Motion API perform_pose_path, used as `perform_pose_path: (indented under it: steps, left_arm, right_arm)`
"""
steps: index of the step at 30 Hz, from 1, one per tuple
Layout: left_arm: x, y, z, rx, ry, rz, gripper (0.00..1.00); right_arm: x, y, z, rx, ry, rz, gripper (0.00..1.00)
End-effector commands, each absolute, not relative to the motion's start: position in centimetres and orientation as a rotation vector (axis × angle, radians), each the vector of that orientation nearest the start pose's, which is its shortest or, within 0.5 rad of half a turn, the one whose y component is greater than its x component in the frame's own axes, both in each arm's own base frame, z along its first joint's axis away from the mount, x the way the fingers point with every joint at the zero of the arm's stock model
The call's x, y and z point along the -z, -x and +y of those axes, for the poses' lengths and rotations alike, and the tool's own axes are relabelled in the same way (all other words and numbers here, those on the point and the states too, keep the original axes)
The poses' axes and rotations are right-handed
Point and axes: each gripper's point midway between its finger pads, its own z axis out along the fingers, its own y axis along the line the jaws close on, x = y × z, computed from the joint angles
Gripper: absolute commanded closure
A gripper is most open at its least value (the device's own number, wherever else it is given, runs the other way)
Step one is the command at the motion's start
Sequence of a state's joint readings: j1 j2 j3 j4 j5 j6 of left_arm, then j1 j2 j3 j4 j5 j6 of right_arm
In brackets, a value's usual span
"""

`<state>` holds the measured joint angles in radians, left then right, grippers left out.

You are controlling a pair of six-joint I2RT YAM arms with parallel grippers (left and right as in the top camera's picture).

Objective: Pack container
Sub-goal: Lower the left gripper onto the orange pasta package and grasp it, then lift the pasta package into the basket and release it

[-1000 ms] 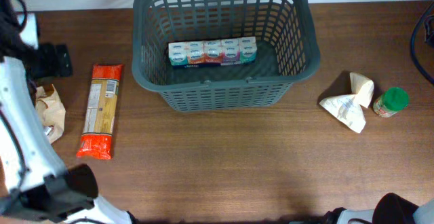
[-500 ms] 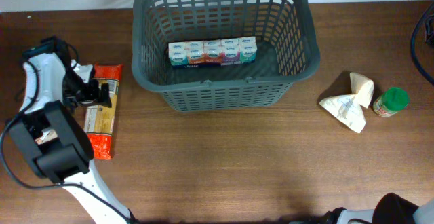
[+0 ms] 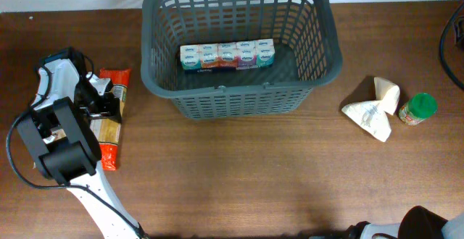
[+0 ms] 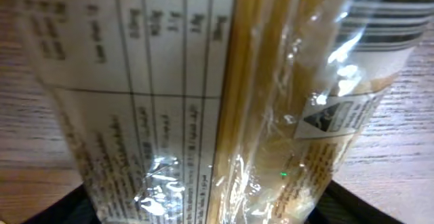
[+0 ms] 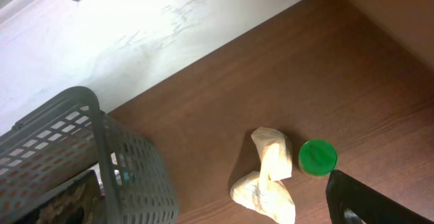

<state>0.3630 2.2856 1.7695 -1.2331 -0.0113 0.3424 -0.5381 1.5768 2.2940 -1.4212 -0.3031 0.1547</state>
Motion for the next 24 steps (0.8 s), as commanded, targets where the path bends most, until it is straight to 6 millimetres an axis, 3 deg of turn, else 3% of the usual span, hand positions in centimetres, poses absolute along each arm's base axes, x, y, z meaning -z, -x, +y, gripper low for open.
perform_pose_path:
  steps: [1, 4, 8, 12, 19, 24]
  left_arm:
    - [1.9, -35.4, 13.5, 0.163, -0.032, 3.378, 0.47]
    - [1.7, -35.7, 13.3, 0.158, -0.044, 3.376, 0.98]
    - [-0.3, -36.6, 12.9, 0.139, 0.017, 3.372, 0.98]
    - [-5.0, -38.5, 12.4, 0.107, 0.013, 3.34, 0.98]
    - [-18.7, -44.6, 11.3, -0.052, 0.009, 2.987, 0.98]
    - [-27.7, -46.4, 9.4, -0.132, -0.053, 2.69, 0.98]
  right_arm:
    - [-43.0, -32.5, -13.8, -0.124, -0.621, 2.152, 0.01]
    - [-43.0, -32.5, -13.8, -0.124, -0.622, 2.152, 0.01]
    - [-43.0, -32.5, -13.8, -0.124, -0.621, 2.152, 0.01]
    - [-43.0, -32.5, -13.8, -0.124, -0.621, 2.152, 0.01]
    - [-43.0, -32.5, -13.8, -0.124, -0.622, 2.152, 0.01]
    - [-43.0, -32.5, -13.8, -0.124, -0.622, 2.152, 0.01]
